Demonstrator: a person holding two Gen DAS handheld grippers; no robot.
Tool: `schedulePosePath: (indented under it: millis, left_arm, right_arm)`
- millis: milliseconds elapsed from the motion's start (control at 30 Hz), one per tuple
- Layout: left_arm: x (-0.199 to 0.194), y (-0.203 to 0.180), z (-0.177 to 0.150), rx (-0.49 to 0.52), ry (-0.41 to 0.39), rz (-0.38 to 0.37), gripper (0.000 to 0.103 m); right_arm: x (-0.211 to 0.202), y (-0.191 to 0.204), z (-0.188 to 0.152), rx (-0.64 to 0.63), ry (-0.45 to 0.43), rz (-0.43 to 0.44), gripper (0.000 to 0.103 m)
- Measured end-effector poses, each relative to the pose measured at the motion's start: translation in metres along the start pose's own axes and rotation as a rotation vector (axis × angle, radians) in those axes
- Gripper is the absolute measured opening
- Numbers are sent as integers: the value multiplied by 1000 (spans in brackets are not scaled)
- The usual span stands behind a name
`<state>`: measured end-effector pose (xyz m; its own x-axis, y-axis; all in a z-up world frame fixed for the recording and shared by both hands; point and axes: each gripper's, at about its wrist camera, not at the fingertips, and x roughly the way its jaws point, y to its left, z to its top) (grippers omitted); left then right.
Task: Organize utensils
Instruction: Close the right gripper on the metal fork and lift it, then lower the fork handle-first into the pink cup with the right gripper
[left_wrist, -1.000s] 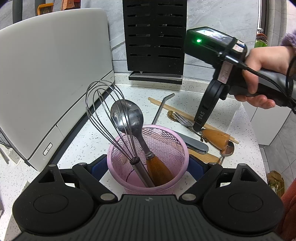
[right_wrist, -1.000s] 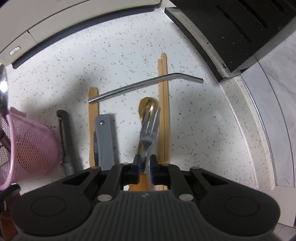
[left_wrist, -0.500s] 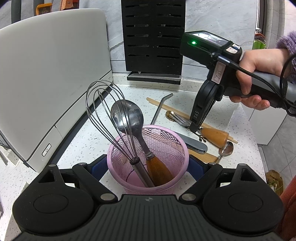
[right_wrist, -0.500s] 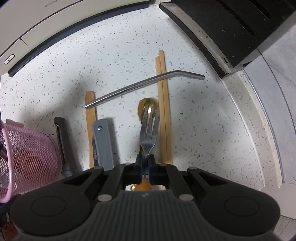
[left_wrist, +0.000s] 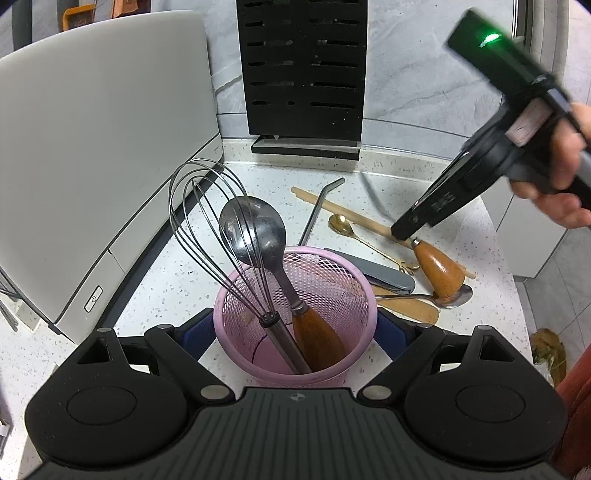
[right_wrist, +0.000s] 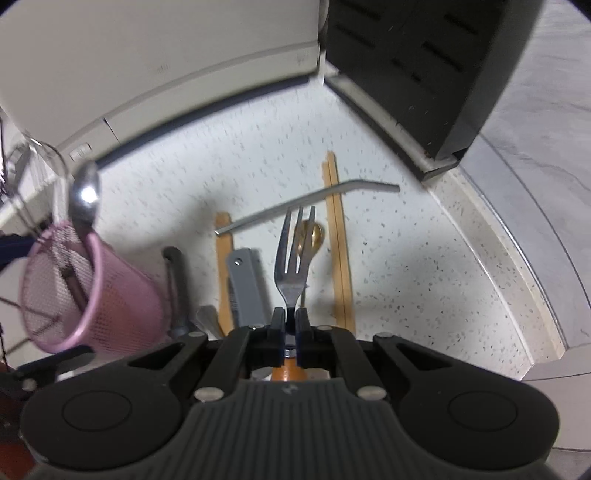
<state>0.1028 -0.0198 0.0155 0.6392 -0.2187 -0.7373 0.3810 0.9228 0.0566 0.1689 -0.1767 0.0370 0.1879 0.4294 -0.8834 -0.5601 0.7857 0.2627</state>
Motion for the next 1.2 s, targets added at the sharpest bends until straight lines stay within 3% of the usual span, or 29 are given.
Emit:
schedulePosePath:
  millis: [367,667,933,1067,1200]
  left_arm:
    - [10,-7,13,70,90,19,102]
    - [12,-9,10,75,47,13,102]
    - [11,-9,8,91,27,7,102]
    - [10,-9,7,90,22,5,102]
    - [9,-8,6,91,19,2,102]
  right_arm:
    - [-47,-8,-36,94,-271,98,0]
    - [-89,-1,-55,113,-493,163,0]
    - [-130,33,-62,5,-710,256,0]
    - [-122,52,-55,-60,-693,296,0]
    - [-100,68,-47,-111,-628,265,0]
